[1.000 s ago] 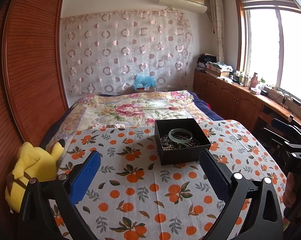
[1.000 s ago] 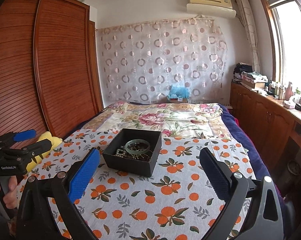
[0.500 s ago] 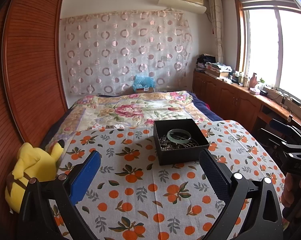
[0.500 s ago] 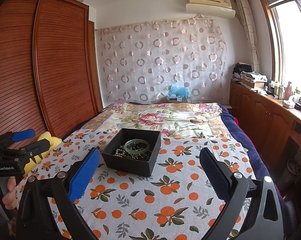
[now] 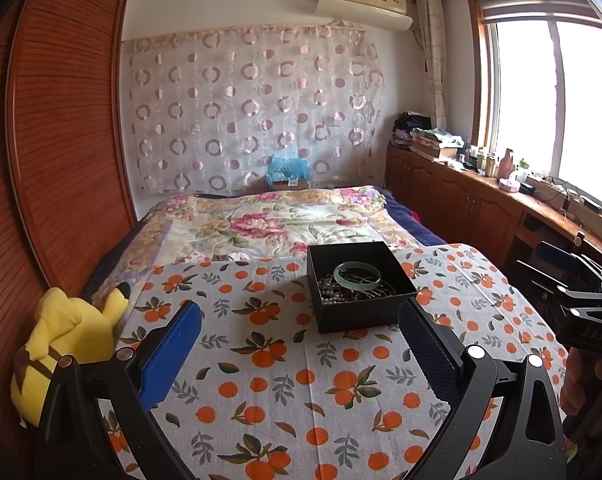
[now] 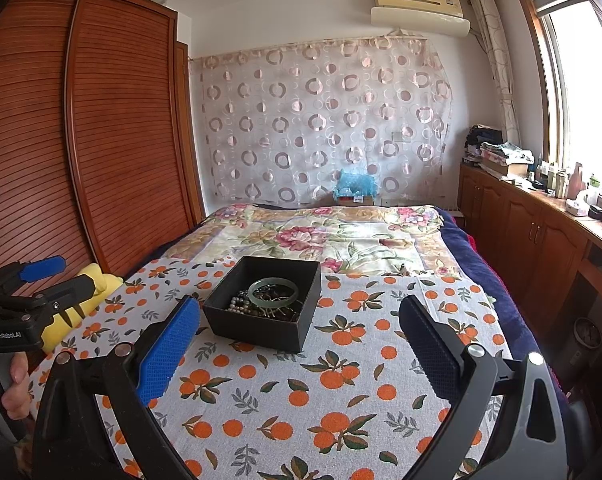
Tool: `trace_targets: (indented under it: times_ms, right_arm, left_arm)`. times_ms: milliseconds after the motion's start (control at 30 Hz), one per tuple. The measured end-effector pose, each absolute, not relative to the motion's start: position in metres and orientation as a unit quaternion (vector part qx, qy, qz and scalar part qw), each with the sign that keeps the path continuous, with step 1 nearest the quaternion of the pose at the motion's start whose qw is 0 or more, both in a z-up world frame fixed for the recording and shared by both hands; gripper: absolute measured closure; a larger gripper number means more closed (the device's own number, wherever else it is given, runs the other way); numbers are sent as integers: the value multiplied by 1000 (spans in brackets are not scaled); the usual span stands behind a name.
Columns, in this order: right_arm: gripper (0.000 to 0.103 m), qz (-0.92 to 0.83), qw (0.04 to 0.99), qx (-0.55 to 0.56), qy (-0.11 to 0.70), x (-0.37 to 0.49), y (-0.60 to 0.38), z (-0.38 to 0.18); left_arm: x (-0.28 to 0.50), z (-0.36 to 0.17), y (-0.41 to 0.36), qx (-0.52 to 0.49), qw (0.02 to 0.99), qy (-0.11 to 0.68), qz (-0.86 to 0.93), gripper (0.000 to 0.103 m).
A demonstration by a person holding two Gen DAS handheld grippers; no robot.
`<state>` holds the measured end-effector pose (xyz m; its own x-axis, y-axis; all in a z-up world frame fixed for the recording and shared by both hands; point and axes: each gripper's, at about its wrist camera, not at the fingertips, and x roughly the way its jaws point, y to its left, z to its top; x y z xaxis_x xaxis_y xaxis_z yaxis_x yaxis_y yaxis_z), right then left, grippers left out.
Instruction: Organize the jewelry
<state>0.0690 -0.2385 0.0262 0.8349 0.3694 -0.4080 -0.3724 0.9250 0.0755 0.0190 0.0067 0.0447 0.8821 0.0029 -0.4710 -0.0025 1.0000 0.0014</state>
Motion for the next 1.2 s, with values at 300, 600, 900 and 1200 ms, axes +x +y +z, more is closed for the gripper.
trace_targets:
  times_ms: [300,600,900,1200]
  right_arm:
    - [3,194,958,-3,212,67,-241,26]
    - [3,193,958,-3,212,67,-241,26]
    - [3,193,958,-2,213,67,-242,26]
    - [3,193,958,-2,212,67,-243,26]
  left_arm:
    - [18,44,7,1,970,243,2,8]
    - [18,43,7,1,970,243,2,8]
    - [18,43,7,1,970,242,2,8]
    - [18,42,7,1,970,242,3,8]
